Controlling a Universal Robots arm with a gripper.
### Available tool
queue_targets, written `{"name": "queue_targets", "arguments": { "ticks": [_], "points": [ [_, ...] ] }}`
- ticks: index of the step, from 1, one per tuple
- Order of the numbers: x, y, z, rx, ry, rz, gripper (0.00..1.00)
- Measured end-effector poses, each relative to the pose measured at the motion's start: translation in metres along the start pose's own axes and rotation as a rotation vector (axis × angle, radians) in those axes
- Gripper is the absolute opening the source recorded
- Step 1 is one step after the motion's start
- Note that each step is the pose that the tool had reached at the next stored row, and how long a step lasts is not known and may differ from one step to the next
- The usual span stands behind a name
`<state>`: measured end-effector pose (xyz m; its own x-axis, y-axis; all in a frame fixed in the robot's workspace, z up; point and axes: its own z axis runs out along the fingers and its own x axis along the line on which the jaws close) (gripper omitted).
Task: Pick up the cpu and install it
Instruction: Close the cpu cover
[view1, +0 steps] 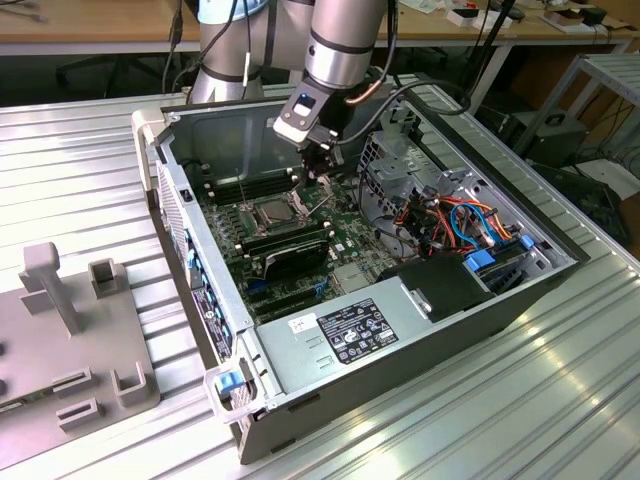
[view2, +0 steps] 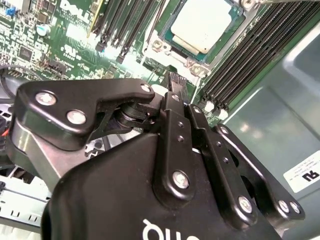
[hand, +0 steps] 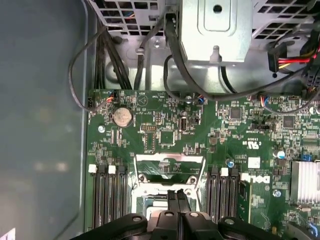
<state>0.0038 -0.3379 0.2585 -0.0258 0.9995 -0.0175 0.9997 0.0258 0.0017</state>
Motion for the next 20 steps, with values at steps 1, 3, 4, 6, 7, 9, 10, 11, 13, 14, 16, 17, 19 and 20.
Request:
{"name": "queue_targets", "arguments": {
  "ticks": [1, 3, 4, 6, 7, 9, 10, 11, 13, 14, 16, 17, 19, 20],
  "points": [
    [-0.0001, 0.0003, -0.0015, 0.0004, -0.0005, 0.000, 0.11],
    [-0.0001, 0.0007, -0.0035, 0.0005, -0.0015, 0.000, 0.11],
    [-0.0001, 0.0011, -0.0035, 0.0004, -0.0016, 0.000, 0.11],
    [-0.0002, 0.0045, -0.0035, 0.0004, -0.0018, 0.000, 0.11],
    [-0.0003, 0.0069, -0.0035, 0.0005, -0.0019, 0.000, 0.11],
    [-0.0004, 0.0120, -0.0035, 0.0005, -0.0018, 0.000, 0.11],
    [-0.0005, 0.0144, -0.0035, 0.0005, -0.0018, 0.000, 0.11],
    [-0.0006, 0.0177, -0.0035, 0.0005, -0.0018, 0.000, 0.11],
    [-0.0008, 0.0256, -0.0035, 0.0005, -0.0018, 0.000, 0.11],
    [-0.0009, 0.0289, -0.0035, 0.0005, -0.0018, 0.000, 0.11],
    [-0.0010, 0.0348, -0.0035, 0.0005, -0.0018, 0.000, 0.11],
    [-0.0011, 0.0390, -0.0034, 0.0005, -0.0018, 0.000, 0.11],
    [-0.0013, 0.0453, -0.0034, 0.0005, -0.0018, 0.000, 0.11],
    [-0.0013, 0.0476, -0.0034, 0.0005, -0.0019, 0.000, 0.11]
  ]
}}
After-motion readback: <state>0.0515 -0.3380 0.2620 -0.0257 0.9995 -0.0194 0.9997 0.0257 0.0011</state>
